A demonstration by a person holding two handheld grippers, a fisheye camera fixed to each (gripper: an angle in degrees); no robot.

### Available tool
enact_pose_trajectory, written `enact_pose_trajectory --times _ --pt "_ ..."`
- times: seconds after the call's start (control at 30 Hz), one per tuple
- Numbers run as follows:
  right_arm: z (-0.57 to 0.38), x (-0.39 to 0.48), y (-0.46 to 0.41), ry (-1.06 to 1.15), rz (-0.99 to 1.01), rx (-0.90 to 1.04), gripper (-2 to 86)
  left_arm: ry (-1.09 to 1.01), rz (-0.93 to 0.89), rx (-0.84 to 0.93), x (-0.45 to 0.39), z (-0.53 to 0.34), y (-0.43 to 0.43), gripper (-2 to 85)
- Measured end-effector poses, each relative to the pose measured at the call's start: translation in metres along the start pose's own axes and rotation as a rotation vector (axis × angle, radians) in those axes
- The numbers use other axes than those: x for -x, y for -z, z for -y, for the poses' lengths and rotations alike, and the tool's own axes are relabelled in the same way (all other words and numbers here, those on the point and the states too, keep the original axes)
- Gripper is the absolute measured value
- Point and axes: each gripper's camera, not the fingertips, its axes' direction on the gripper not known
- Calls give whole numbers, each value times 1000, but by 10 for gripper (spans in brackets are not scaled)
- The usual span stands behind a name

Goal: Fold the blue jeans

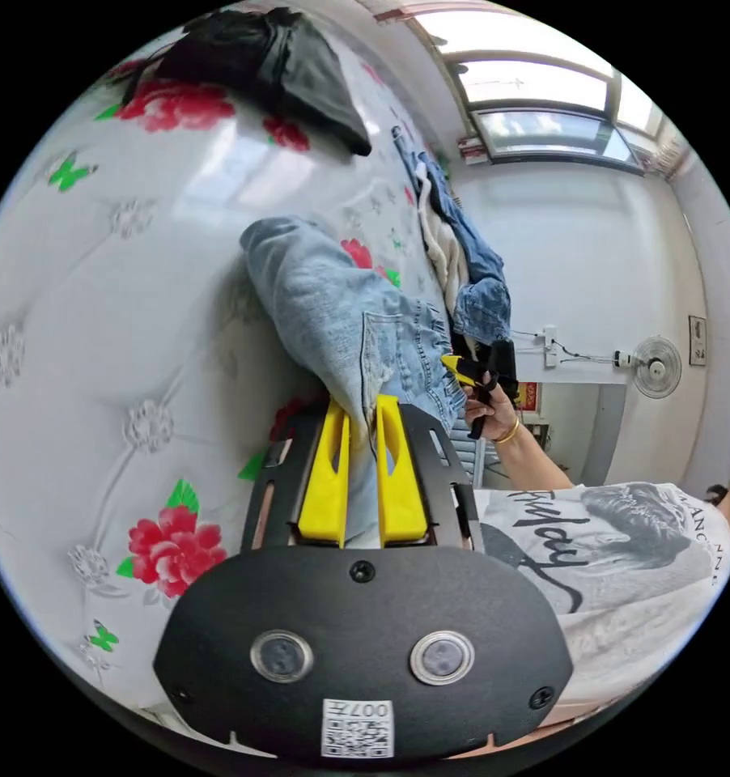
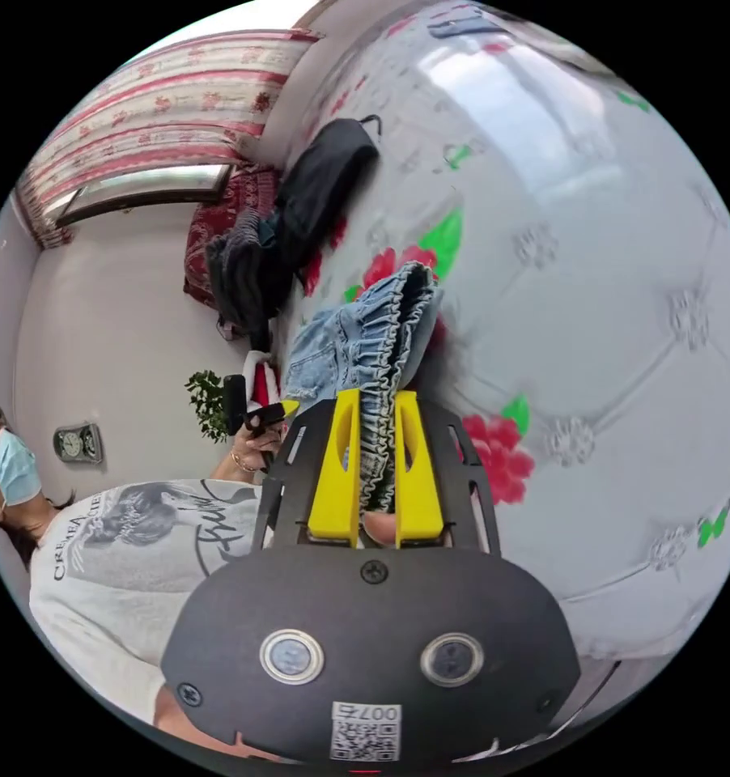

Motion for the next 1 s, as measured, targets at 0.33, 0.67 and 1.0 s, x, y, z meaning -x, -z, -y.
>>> enact_pose_trajectory --times 0.33,0.67,1.0 --pt "240 186 -18 386 -1 -227 71 -258 141 -392 -113 191 150 64" --pt "230 149 -277 480 -479 69 68 -161 1059 -163 -100 126 47 28" --pt "112 86 -381 530 -747 243 51 -122 1140 111 -143 34 -56 -9"
